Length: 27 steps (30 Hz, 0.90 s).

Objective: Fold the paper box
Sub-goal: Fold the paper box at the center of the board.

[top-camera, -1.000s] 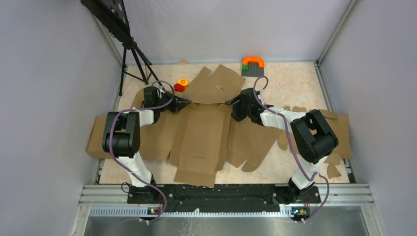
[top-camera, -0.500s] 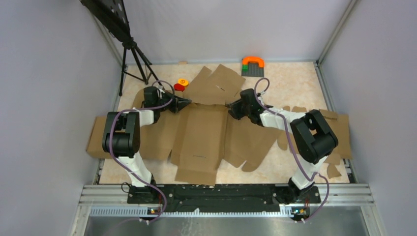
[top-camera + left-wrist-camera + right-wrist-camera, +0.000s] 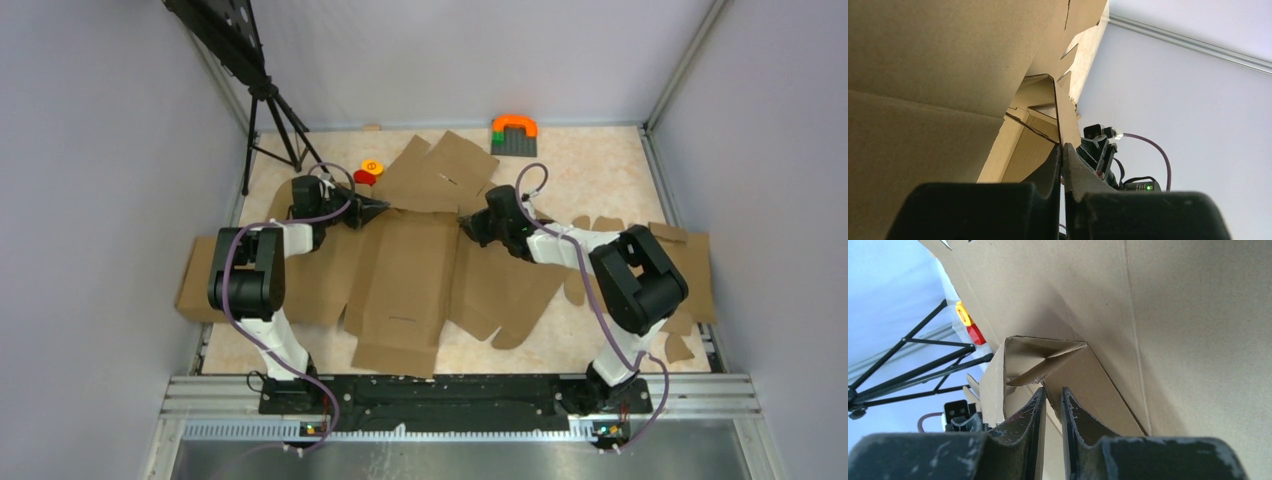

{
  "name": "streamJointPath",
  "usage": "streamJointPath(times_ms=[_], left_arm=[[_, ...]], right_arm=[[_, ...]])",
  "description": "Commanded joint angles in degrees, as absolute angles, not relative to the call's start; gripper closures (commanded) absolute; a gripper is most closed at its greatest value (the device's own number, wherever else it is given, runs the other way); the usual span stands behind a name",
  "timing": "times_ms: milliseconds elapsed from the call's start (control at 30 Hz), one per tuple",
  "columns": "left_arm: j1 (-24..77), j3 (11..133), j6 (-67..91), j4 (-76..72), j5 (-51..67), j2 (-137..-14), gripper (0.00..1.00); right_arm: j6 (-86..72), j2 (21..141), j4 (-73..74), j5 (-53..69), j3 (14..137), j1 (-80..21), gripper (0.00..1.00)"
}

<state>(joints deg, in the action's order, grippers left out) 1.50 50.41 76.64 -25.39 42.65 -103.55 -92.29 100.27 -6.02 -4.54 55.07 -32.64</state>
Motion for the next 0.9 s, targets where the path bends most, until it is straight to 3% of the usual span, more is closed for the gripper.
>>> streamJointPath(times_ms=[0,167,267,467,633,867], left_arm=[[1.7,50.3,76.7,-28.2,43.9,-103.2,1.00],[1.7,50.2,76.7,-28.5,44.0,-103.4,1.00],[1.7,50.2,76.7,-28.7,44.1,-103.7,1.00],[1.8,50.1,76.9,-28.9,44.3,-103.6,1.00],[1.8,50.3,76.9,-28.8,44.3,-103.3,1.00],[1.9,50.4,76.7,-28.7,44.6,-103.4,1.00]], right_arm=[[-89.5,99.0,-8.6,-5.2,56.9,-34.1,0.85],[-90.7,96.7,-2.8,-10.6,56.6,-34.1,0.84],[-91.5,96.1,-3.9,-11.5,55.8,-34.1,0.67],[-97.8,96.1,-6.4,-11.1,53.5,-34.1,0.62],[-100.3,94.4,-7.4,-12.8,52.4,-34.1,0.17],[-95.1,96.9,-10.3,-10.1,55.6,-34.1,0.16]])
